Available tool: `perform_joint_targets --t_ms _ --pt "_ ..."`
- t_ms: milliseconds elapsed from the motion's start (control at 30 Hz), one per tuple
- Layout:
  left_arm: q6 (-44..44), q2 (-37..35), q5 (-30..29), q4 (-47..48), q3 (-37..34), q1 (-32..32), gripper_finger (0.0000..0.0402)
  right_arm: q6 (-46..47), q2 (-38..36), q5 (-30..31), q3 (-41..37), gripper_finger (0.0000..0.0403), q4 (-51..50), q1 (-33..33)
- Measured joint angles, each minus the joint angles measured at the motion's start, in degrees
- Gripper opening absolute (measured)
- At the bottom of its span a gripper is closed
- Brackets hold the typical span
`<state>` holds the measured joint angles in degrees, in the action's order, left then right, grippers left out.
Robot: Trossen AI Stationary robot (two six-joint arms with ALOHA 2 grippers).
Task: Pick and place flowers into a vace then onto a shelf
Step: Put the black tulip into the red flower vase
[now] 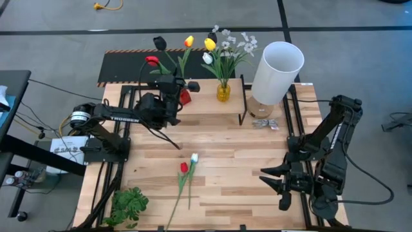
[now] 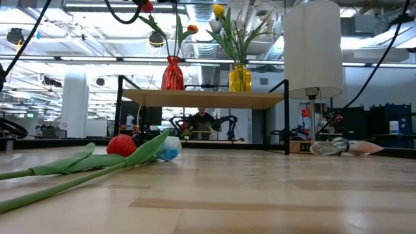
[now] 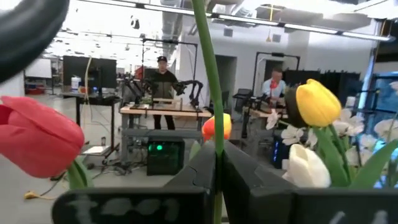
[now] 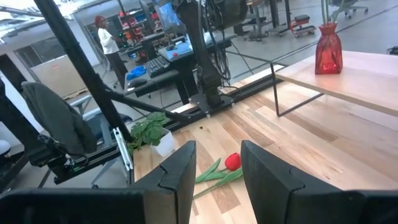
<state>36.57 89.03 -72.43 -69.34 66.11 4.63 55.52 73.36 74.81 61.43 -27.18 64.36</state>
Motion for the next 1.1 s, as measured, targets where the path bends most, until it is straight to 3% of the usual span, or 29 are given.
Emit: perform_joint_targets --t_ms 167,500,867,1100 --pt "-0.13 0.00 -2.88 2.16 0.00 1.00 0.0000 0.00 0.00 -0.02 0.00 0.0118 -0.02 0.00" --pt "-18.51 0.07 -2.37 20.63 0.00 3.17 0.0000 0.12 0.00 -0.11 0.00 0.0118 0.26 0.00" --pt "-17.04 0.07 -7.44 21.79 0.00 4.06 0.0000 0.10 0.00 -0.09 0.00 0.0118 0.26 0.00" --pt "-16.55 0.07 -6.74 24.03 0.00 3.94 0.0000 0.10 0.00 -0.09 0.00 0.0118 0.29 0.00"
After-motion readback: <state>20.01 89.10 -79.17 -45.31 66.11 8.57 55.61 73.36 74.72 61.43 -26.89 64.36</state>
